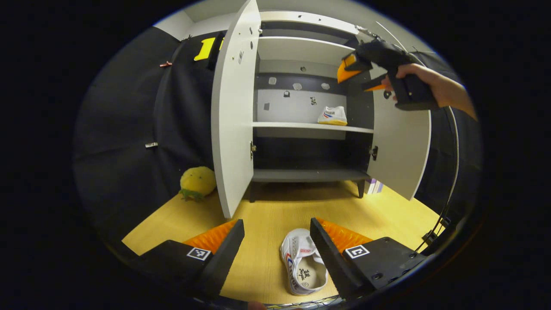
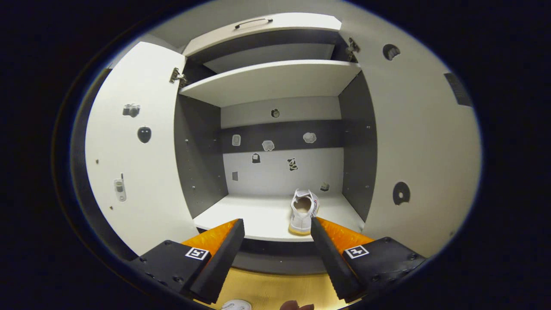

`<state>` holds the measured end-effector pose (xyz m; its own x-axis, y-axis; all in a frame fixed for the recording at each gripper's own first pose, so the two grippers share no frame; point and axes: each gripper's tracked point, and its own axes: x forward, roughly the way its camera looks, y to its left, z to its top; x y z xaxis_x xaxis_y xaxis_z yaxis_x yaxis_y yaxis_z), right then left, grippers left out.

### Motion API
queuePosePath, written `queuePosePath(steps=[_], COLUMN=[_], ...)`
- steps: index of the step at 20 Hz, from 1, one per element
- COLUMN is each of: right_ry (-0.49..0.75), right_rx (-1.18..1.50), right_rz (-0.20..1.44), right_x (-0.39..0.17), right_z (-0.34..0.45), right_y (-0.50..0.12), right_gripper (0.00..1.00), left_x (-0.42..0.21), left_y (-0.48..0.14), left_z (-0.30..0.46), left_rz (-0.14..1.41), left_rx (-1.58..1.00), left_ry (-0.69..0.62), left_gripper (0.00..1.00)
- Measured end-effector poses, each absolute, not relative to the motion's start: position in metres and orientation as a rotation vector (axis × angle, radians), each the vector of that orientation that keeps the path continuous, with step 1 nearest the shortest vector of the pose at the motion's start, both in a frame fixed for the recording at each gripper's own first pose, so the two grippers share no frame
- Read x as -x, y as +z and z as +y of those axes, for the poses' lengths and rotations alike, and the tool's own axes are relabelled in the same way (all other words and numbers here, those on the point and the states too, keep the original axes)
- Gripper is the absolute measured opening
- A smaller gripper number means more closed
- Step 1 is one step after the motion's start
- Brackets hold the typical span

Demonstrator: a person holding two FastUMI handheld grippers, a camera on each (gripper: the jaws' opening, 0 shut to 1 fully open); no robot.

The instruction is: Grab one shoe with the right hand and put it into the shoe cabinet, grab the other shoe with the left hand and put it into the shoe cabinet; then close the right door with the right hand and the left door with the left hand.

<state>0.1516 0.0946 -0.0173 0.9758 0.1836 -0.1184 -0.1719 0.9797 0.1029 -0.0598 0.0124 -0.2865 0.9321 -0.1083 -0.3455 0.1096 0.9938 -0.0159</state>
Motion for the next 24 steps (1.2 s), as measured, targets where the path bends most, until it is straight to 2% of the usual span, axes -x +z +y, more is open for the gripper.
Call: queuePosePath(steps=[6, 14, 15, 17, 22, 23, 24], right_ry=[0.191, 0.158, 0.143, 0.119, 0.073, 0.067, 0.061], right_rx=[-0.102, 0.009, 0.015, 0.008, -0.031, -0.028, -0.028], right_rz=[0.112, 0.077, 0.079, 0.092, 0.11, 0.107, 0.107], right_x=[-0.079, -0.028, -0.025, -0.018, -0.012, -0.011, -0.011], right_z=[0.076, 0.031, 0.024, 0.012, -0.01, -0.013, -0.016], right_y=[-0.001, 0.017, 0.017, 0.016, 0.014, 0.015, 0.015], right_gripper=[0.98, 0.98, 0.98, 0.98, 0.98, 0.98, 0.98], left_x=[0.069, 0.04, 0.034, 0.021, -0.007, -0.008, -0.008], left_y=[-0.365, -0.439, -0.441, -0.442, -0.454, -0.456, -0.456], left_z=[-0.017, -0.022, -0.024, -0.024, -0.016, -0.013, -0.012], left_rz=[0.485, 0.59, 0.593, 0.589, 0.615, 0.631, 0.644], left_rx=[-0.024, -0.073, -0.073, -0.078, -0.157, -0.175, -0.191], left_ry=[-0.198, -0.203, -0.201, -0.195, -0.15, -0.15, -0.16], left_gripper=[0.94, 0.66, 0.59, 0.5, 0.39, 0.26, 0.18])
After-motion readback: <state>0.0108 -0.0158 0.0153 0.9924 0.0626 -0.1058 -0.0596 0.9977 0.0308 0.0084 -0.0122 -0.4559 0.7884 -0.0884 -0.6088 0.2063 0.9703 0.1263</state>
